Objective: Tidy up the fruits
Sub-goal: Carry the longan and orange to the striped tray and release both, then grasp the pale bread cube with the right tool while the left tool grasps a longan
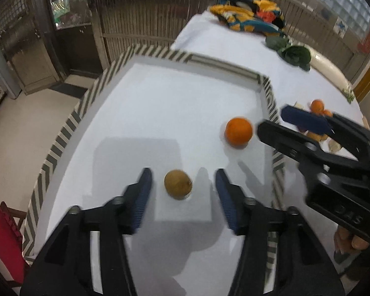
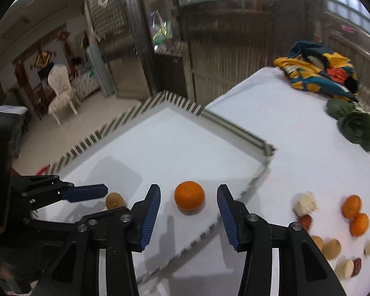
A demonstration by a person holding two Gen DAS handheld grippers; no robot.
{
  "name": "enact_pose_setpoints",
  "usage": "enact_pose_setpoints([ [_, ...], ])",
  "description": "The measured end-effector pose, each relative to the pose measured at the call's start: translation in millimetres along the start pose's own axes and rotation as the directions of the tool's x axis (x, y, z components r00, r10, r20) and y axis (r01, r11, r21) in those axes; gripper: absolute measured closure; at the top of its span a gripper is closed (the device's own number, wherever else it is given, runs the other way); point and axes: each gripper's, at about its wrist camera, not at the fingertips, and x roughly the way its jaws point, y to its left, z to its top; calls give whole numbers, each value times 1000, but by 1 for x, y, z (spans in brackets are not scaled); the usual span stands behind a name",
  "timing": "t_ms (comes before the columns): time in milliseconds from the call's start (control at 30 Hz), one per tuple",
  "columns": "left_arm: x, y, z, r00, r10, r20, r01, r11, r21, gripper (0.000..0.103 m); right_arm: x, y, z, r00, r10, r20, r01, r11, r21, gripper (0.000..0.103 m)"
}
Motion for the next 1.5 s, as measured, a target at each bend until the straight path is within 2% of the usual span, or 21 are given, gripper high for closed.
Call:
enact_pose_setpoints([
  [133,-17,-17,0,998,7,62,-8,1000,15,43,-36,-8,-13,998,-25,60,22,999,41,57],
  [367,-32,-61,-2,993,-33,114,24,997,74,43,-83,-33,-47,988,-120,100,106,985,133,56],
  [600,-35,-110,-5,988,-89,124,71,987,146,43,-120,-72,-92,970,-226,89,202,954,220,56],
  [800,-27,-144,-7,987,-124,99,103,975,194,43,-135,-114,-129,961,-274,45,249,920,304,55],
  [1067,-9,-165,-4,990,-127,60,111,970,216,43,-128,-145,-147,964,-264,11,246,912,329,55],
  [1167,-1,-170,-3,992,-118,47,104,968,226,43,-114,-151,-141,975,-220,-6,211,924,320,55],
  [1267,6,-172,-3,993,-113,35,102,968,230,43,-96,-156,-133,977,-211,-33,211,928,306,55],
  [1500,23,-180,1,995,-104,7,100,970,223,43,-75,-165,-112,972,-232,-40,234,932,276,57],
])
